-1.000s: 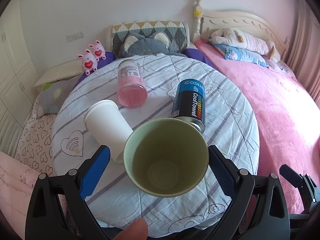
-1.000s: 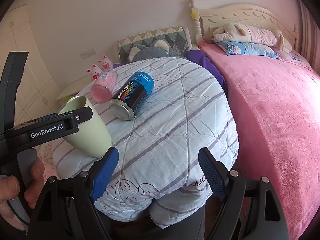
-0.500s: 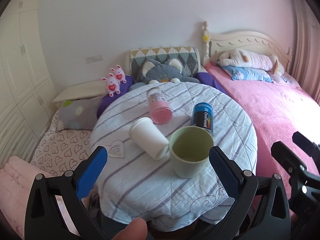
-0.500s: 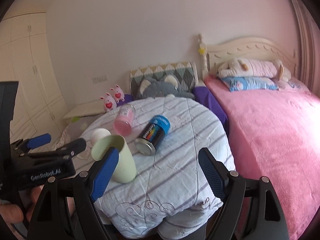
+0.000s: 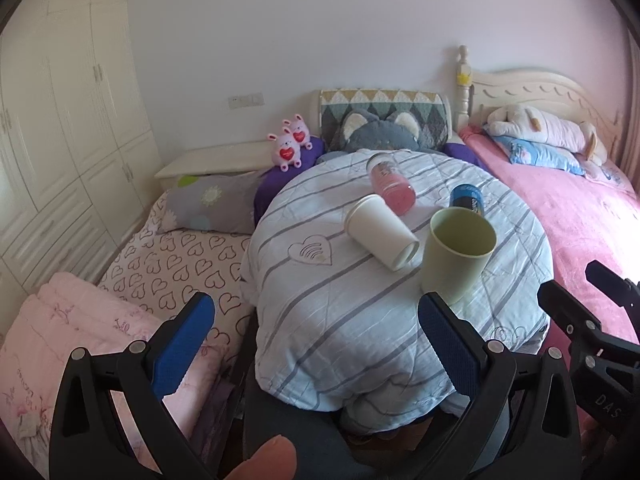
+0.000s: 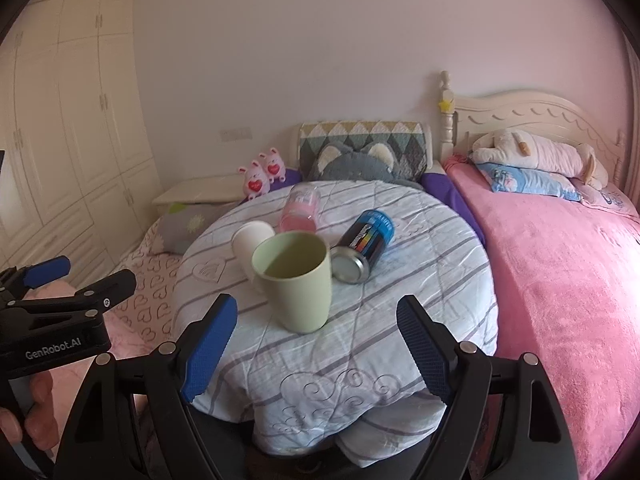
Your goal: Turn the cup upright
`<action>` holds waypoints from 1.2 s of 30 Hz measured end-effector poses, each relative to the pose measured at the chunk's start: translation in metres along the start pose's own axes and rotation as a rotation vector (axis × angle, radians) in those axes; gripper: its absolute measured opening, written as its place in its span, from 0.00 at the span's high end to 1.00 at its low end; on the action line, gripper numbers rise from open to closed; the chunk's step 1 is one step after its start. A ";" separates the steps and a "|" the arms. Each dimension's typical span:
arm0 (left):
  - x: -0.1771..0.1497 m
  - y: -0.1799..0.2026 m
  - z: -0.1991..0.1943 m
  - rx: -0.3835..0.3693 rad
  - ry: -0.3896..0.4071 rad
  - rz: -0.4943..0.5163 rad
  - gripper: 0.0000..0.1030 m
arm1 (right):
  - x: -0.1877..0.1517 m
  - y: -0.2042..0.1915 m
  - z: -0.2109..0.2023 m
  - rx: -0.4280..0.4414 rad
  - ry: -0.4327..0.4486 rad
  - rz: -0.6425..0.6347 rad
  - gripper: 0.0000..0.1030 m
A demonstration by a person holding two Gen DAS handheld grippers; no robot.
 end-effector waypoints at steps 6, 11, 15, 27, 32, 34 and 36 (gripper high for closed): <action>-0.007 -0.002 0.000 0.000 -0.012 -0.006 0.00 | -0.001 -0.009 -0.002 0.009 0.004 -0.018 0.19; -0.009 -0.001 -0.001 -0.004 -0.008 -0.006 0.00 | -0.001 -0.010 -0.001 0.002 -0.004 -0.019 0.19; -0.009 0.000 -0.003 -0.005 -0.004 -0.007 0.00 | 0.000 -0.011 -0.002 0.003 -0.002 -0.021 0.19; -0.007 0.001 -0.006 -0.012 -0.005 -0.006 0.00 | 0.001 -0.010 -0.001 0.002 -0.004 -0.021 0.19; -0.007 0.003 -0.006 -0.015 -0.008 -0.003 0.00 | 0.001 -0.009 0.000 0.001 -0.008 -0.017 0.19; -0.007 0.004 -0.006 -0.017 -0.008 -0.004 0.00 | 0.000 -0.009 0.000 0.003 -0.008 -0.017 0.19; -0.007 0.003 -0.006 -0.015 -0.008 -0.003 0.00 | 0.000 -0.009 0.000 0.002 -0.008 -0.017 0.19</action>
Point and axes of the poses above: each gripper's, at about its wrist camera, not at the fingertips, and z roughly the way its jaws point, y to its right, x to its top, the point moved 3 cm from there along z, roughly the way its jaws point, and after that the axes turned 12 degrees about z, right-handed, at the moved point
